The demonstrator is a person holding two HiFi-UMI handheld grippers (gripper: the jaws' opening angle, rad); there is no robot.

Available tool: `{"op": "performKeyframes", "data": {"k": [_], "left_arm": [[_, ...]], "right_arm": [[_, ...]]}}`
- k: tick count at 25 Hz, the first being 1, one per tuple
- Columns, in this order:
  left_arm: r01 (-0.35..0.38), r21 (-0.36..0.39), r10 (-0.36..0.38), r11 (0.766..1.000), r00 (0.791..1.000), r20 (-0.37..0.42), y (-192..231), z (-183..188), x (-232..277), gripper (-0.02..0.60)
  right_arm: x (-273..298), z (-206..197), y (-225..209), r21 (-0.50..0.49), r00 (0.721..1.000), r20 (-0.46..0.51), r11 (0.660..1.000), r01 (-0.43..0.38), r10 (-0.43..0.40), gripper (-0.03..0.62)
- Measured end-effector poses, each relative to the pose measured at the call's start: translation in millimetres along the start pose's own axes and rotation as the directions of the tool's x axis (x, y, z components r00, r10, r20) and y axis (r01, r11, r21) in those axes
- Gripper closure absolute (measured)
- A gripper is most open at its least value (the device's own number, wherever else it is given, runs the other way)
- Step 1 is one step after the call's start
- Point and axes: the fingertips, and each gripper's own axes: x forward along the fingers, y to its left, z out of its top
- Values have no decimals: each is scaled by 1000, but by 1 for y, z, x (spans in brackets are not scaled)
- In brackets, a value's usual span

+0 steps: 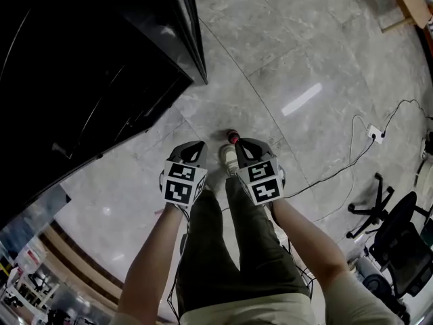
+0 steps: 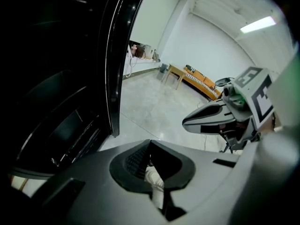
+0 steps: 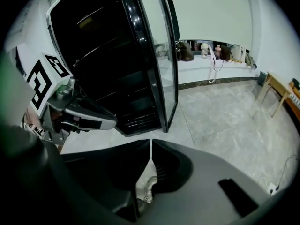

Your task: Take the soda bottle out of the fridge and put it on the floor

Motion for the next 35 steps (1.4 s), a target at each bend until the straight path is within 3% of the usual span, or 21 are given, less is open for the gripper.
{"op": "performKeyframes", "data": {"k": [3, 11, 16, 24, 35], "left_arm": [[-17, 30, 16, 999, 999, 43, -3, 22, -34, 575], [-20, 9, 19, 1000, 986, 168, -34, 80, -156, 575], [-55, 0, 53, 998, 960, 276, -39, 131, -226, 575], [-98, -22, 97, 995, 887, 450, -46, 181, -352, 575], [-286, 4, 225, 958, 760, 609, -53, 209, -523, 575]], "right_arm": [[-33, 30, 14, 4, 999, 34, 1000, -4, 4, 590], [-133, 111, 63, 9, 990, 137, 999, -41, 39, 595], [-189, 171, 90, -30, 970, 229, 997, -78, 83, 597], [-280, 262, 155, -138, 913, 364, 980, -141, 183, 598], [-402, 367, 266, -348, 780, 514, 918, -190, 356, 597]]}}
